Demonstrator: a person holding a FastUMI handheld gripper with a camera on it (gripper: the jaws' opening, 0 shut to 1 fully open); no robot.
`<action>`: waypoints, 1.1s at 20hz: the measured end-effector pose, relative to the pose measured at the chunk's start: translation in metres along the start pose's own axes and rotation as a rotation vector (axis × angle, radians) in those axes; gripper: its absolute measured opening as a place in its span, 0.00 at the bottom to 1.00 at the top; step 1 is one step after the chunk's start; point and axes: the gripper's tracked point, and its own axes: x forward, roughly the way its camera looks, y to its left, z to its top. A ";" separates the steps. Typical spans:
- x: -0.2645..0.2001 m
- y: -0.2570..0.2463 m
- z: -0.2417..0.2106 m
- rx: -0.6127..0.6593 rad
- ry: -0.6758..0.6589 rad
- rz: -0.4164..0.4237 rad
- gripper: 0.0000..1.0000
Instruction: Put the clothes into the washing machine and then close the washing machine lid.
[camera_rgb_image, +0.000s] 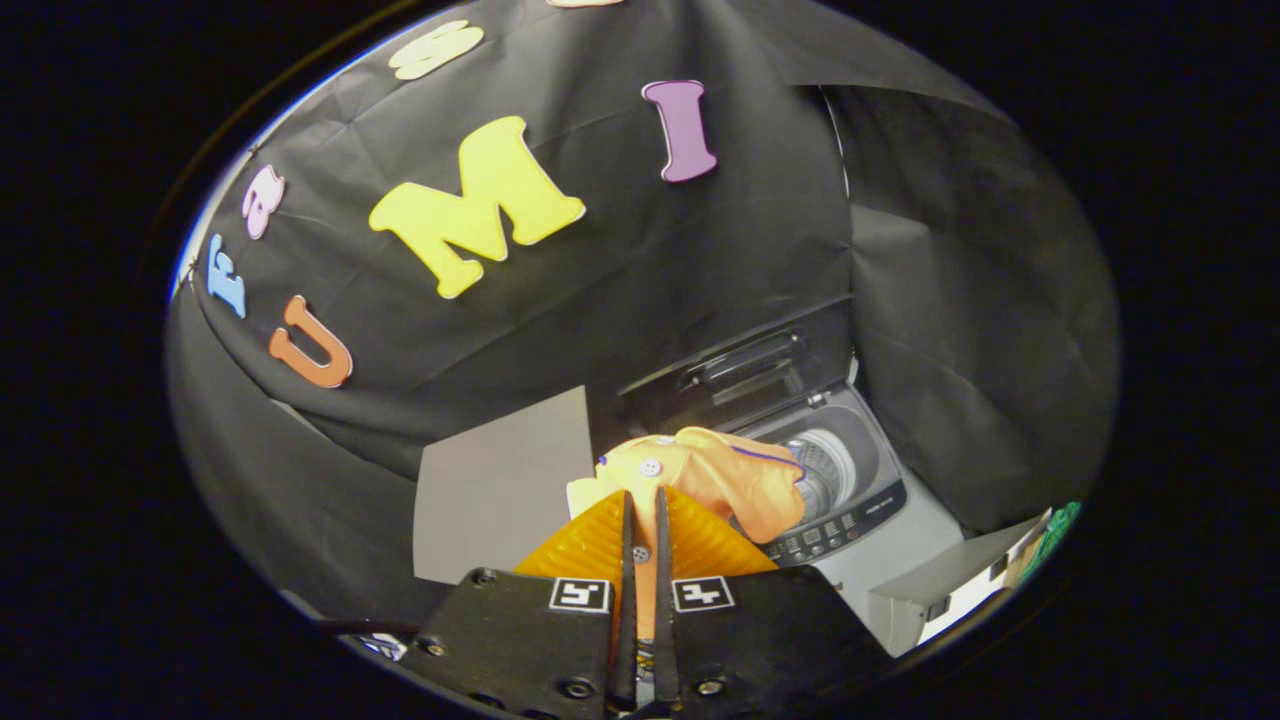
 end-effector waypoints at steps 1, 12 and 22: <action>0.002 -0.007 0.005 -0.007 0.001 -0.001 0.10; 0.039 -0.078 0.030 -0.014 0.037 -0.003 0.10; 0.089 -0.103 0.013 -0.008 0.097 0.028 0.10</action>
